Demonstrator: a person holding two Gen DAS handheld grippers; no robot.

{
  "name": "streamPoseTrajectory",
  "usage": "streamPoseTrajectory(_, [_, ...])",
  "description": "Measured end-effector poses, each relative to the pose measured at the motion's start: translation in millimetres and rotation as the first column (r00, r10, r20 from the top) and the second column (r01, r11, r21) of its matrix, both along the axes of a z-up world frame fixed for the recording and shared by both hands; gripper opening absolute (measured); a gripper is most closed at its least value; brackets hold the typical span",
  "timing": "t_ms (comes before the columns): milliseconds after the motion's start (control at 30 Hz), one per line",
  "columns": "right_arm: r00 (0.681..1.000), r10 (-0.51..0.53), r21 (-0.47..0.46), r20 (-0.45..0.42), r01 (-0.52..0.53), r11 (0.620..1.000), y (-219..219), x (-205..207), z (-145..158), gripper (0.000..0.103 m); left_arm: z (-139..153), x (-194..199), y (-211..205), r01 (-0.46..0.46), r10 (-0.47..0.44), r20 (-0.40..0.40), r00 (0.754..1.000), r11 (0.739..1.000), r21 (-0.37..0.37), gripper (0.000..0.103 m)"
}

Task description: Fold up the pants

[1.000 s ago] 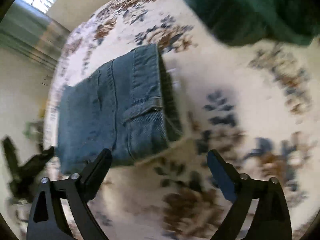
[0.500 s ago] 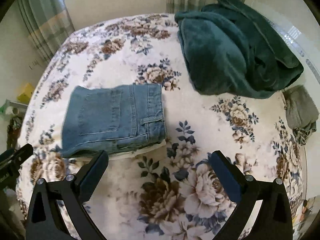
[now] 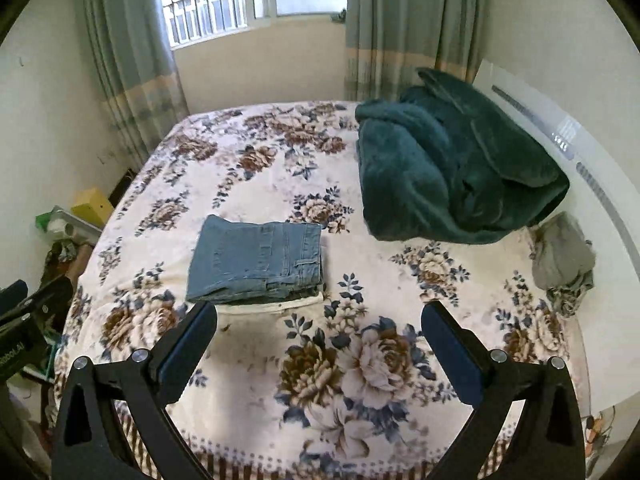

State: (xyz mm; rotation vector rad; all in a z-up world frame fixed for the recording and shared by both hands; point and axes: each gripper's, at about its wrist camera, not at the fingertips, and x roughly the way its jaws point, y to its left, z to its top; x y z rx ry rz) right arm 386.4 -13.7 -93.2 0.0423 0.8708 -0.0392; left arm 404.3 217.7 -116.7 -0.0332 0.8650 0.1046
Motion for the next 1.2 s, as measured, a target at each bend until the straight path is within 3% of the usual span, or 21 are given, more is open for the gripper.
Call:
streamPoseTrajectory(100, [0.999, 0.017, -0.024, 0.050, -0.016, 1.000, -1.1, -41.8, 37.5, 0.103, 29.0, -37.7, -5.3, -0.018, 0.017, 0.042, 0.999, 0.999, 0.029, 0.095])
streamPoseTrajectory(233, [0.993, 0.028, -0.045, 0.115, -0.023, 0.999, 0.8, -97.3, 87.0, 0.103, 57.8, -79.1, -6.7, -0.016, 0.015, 0.073, 0.997, 1.000, 0.016, 0.095])
streamPoseTrajectory(500, [0.986, 0.043, -0.031, 0.162, -0.038, 0.999, 19.3, -172.8, 146.3, 0.103, 90.9, -127.0, -7.0, 0.038, -0.039, 0.113, 0.993, 0.999, 0.004, 0.095])
streamPoseTrajectory(833, [0.979, 0.040, -0.049, 0.201, -0.031, 0.998, 32.1, -201.8, 177.0, 0.103, 104.4, -145.9, 5.3, 0.020, -0.021, 0.158, 0.987, 1.000, 0.010, 0.095])
streamPoseTrajectory(1000, [0.979, 0.045, -0.042, 0.197, -0.037, 0.998, 32.0, -198.0, 177.0, 0.103, 106.6, -153.2, 9.7, 0.001, -0.002, 0.175, 0.985, 1.000, 0.011, 0.103])
streamPoseTrajectory(1200, [0.982, 0.044, -0.032, 0.183, -0.039, 0.999, 33.2, -191.0, 171.4, 0.103, 105.1, -154.1, 8.1, -0.001, -0.004, 0.170, 0.985, 1.000, 0.027, 0.103])
